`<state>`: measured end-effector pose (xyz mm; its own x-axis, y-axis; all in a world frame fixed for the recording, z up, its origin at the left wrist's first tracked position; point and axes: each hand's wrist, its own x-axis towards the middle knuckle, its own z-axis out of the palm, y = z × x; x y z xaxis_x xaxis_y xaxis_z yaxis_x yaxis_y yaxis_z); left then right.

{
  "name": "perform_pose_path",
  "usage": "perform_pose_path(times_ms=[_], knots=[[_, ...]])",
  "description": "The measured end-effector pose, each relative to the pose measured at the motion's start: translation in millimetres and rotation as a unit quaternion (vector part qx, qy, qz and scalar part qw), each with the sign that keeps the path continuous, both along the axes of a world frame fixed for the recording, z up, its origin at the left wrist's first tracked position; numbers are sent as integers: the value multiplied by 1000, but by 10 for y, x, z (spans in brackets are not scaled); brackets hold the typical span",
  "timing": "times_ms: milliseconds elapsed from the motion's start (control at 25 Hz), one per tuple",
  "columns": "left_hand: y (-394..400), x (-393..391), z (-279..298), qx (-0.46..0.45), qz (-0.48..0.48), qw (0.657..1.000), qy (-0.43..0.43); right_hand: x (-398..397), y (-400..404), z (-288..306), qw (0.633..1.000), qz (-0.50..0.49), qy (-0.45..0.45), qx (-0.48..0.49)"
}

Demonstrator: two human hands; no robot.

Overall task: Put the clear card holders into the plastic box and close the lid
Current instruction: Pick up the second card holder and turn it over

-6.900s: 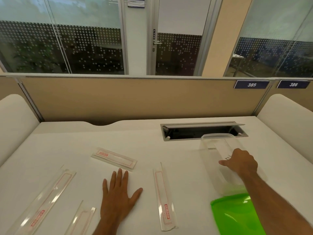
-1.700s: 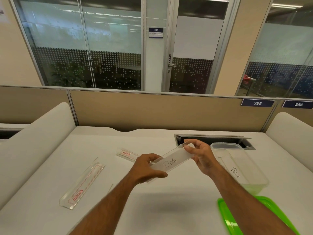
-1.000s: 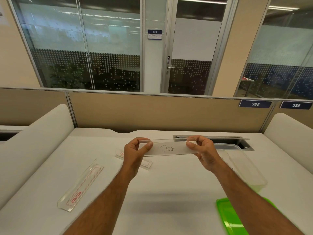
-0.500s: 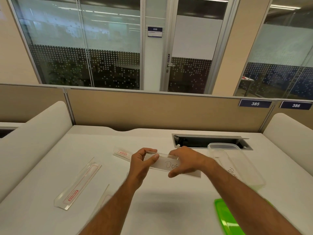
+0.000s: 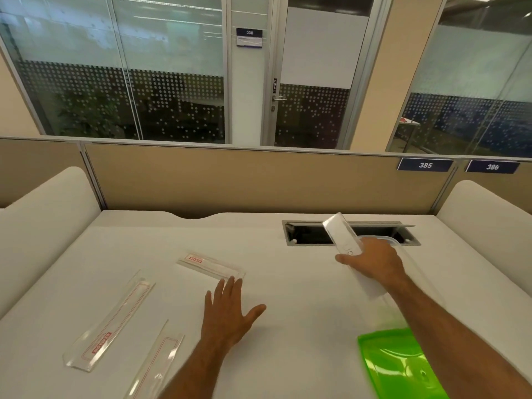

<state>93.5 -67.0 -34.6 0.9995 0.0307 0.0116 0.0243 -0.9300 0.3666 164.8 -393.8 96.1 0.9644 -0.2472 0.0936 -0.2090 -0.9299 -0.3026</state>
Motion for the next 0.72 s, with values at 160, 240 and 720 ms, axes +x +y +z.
perform_pose_path(times_ms=[160,240,720], knots=[[85,3,-323,57,-10,998,34,29,-429,-96,996,-82,22,-8],[95,-10,-430,76,-9,997,25,39,-547,-151,993,-108,40,-24],[96,7,-535,79,-9,996,-37,284,-651,-608,978,-117,169,-17]])
